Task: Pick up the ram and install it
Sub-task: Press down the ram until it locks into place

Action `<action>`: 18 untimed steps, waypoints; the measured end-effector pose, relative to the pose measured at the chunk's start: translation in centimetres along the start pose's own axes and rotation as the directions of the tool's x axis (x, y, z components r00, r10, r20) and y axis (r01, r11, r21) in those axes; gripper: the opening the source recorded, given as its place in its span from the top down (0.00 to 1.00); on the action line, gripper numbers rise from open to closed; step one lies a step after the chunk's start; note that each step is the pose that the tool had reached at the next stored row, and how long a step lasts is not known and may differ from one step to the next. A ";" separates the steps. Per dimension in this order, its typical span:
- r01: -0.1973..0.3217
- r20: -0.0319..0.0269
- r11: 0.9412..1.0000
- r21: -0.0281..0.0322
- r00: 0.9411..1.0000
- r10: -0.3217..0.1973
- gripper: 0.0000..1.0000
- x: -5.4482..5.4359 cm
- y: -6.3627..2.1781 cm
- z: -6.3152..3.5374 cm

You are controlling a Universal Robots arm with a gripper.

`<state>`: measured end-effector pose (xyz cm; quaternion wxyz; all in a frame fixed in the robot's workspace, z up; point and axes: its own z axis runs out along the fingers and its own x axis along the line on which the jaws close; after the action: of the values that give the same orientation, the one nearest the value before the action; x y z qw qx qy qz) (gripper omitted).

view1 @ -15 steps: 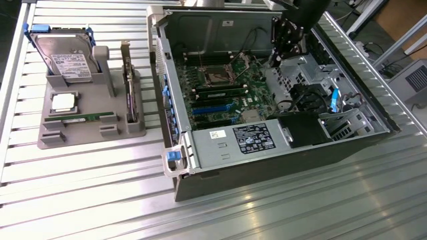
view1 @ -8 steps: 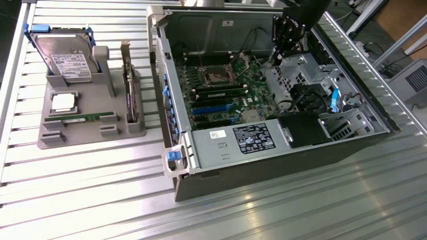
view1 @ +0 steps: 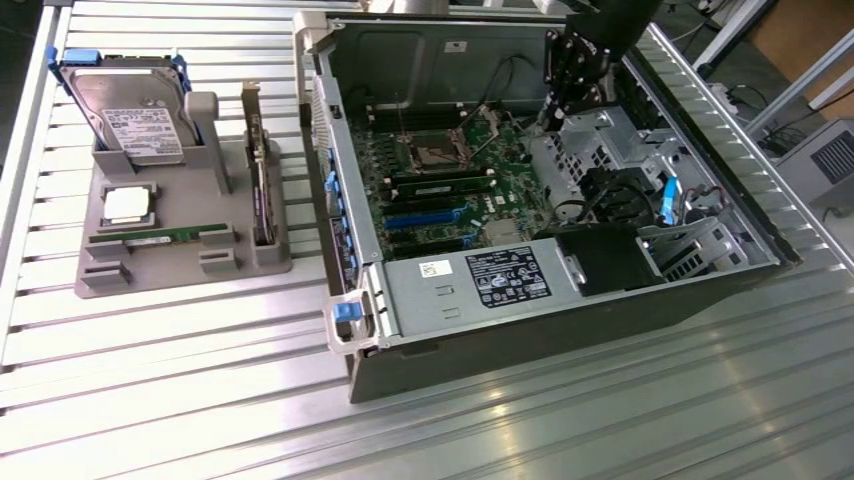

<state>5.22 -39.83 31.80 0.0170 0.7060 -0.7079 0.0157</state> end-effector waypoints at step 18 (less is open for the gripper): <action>-0.326 -0.002 0.945 -0.015 0.945 0.326 0.90 0.0 0.00 0.00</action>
<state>5.22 -39.82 31.80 0.0194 0.5790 -0.8150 0.0126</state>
